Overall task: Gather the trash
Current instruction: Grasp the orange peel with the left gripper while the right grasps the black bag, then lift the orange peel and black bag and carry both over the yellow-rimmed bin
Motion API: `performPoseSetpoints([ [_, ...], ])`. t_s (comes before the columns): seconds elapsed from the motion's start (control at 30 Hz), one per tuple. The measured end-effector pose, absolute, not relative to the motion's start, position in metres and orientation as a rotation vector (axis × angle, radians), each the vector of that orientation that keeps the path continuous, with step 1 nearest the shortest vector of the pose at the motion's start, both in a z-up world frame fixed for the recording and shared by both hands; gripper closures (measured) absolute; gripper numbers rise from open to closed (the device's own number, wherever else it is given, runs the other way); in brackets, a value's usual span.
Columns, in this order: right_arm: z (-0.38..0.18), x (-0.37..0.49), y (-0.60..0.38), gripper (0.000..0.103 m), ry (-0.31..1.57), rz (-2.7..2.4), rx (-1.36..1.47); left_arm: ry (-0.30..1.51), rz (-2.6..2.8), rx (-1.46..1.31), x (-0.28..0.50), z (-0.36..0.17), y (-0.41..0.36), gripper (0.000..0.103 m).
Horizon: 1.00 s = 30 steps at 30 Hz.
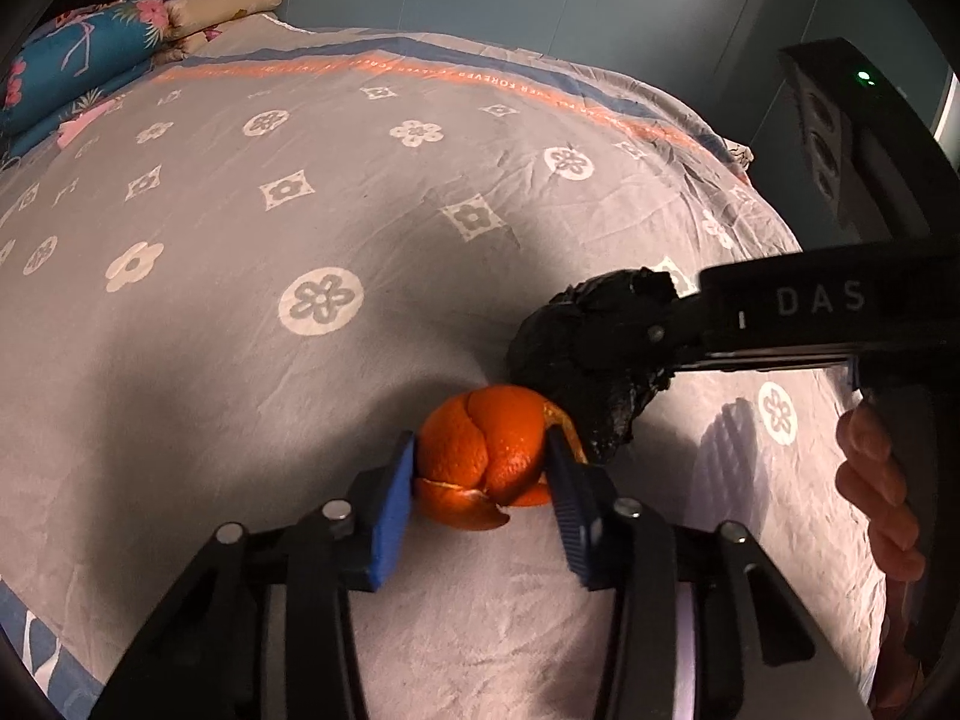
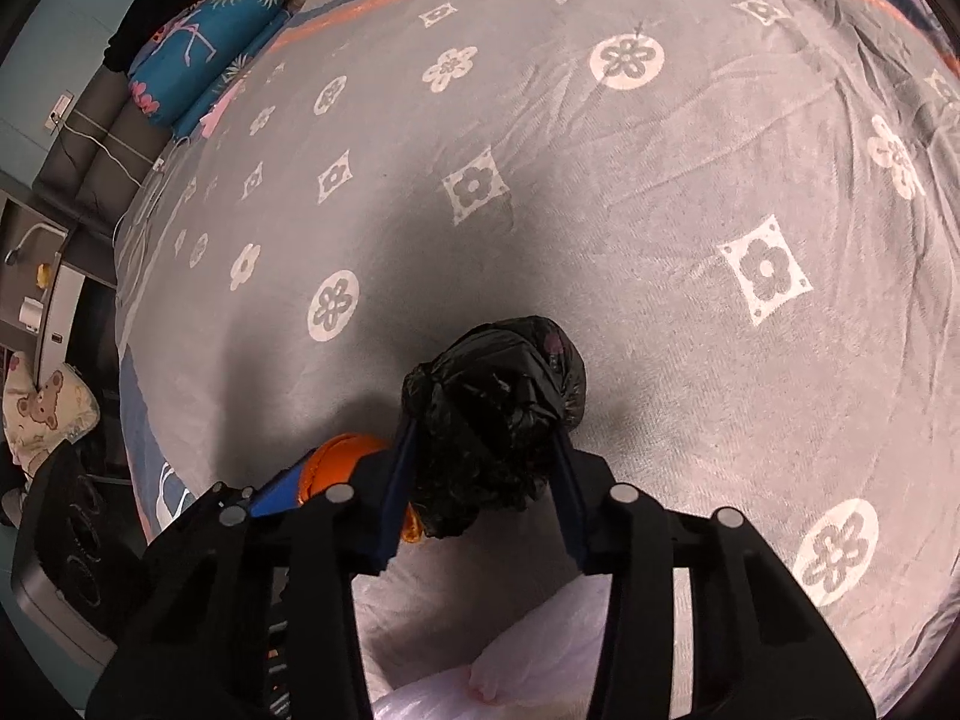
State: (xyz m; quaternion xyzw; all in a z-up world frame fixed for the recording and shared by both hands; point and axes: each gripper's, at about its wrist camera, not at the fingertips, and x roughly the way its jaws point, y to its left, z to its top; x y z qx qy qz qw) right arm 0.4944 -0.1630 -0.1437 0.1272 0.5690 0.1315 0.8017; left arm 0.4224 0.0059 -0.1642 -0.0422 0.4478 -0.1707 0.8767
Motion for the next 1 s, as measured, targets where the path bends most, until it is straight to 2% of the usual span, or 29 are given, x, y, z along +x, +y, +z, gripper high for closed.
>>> performPoseSetpoints([
  [0.23, -0.133, 0.484, -0.171, 0.070, 1.192, 0.263, 0.284, 0.921, -0.367, -0.089, 0.414, -0.153, 0.008, 0.073],
  [0.27, -0.132, 0.483, -0.174, 0.070, 1.191, 0.265, 0.295, 0.918, -0.372, -0.090, 0.411, -0.151, 0.009, 0.078],
  [0.67, -0.088, 0.449, -0.182, 0.071, 1.121, 0.279, 0.315, 0.856, -0.356, -0.122, 0.368, -0.106, 0.036, 0.081],
  [1.0, -0.038, 0.380, -0.196, 0.071, 1.043, 0.304, 0.293, 0.778, -0.336, -0.138, 0.304, -0.060, 0.051, 0.081],
])
